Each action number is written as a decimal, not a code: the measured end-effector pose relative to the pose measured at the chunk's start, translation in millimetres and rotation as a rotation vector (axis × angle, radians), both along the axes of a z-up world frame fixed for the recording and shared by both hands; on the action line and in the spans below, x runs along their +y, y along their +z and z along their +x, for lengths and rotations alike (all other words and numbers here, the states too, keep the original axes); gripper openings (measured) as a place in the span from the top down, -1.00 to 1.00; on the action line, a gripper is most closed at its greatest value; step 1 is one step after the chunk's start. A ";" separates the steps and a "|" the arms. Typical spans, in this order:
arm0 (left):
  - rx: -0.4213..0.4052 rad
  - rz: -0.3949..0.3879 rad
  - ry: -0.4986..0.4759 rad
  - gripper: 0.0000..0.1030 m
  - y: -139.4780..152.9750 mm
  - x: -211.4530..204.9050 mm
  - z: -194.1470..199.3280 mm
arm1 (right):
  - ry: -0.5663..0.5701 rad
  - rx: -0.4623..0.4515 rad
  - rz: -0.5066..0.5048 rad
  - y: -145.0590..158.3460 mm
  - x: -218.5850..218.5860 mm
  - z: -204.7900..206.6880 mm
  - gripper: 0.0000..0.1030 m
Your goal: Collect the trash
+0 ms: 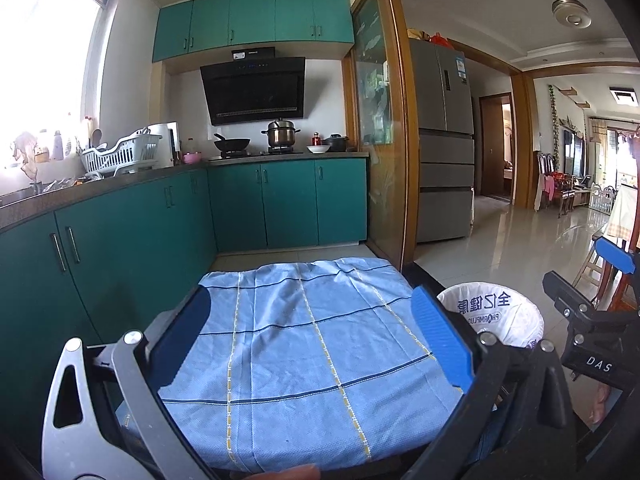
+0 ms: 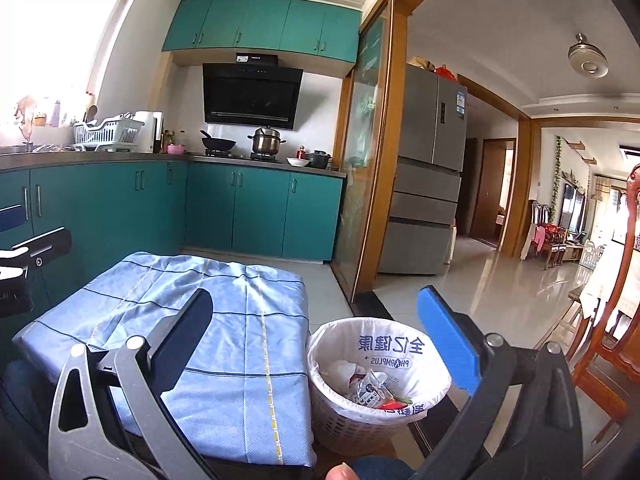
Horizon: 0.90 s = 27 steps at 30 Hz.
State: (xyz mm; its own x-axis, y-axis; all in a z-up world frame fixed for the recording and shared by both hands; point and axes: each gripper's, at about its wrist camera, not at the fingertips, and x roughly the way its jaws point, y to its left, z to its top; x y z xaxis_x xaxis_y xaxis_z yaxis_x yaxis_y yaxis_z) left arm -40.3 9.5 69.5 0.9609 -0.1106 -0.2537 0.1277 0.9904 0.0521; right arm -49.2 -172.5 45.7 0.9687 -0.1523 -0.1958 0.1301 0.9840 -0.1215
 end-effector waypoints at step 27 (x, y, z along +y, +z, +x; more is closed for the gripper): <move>0.025 0.021 -0.043 -0.94 -6.7 -22.3 5.7 | -0.059 0.012 0.014 -3.9 -15.0 -8.4 -0.94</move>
State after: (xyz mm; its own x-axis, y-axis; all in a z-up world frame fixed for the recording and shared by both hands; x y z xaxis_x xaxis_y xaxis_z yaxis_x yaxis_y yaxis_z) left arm -34.6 -12.8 62.8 0.9488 -0.1463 -0.2798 0.1719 0.9827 0.0692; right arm -57.6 -187.6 41.8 0.9557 -0.2060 -0.2100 0.1862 0.9763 -0.1101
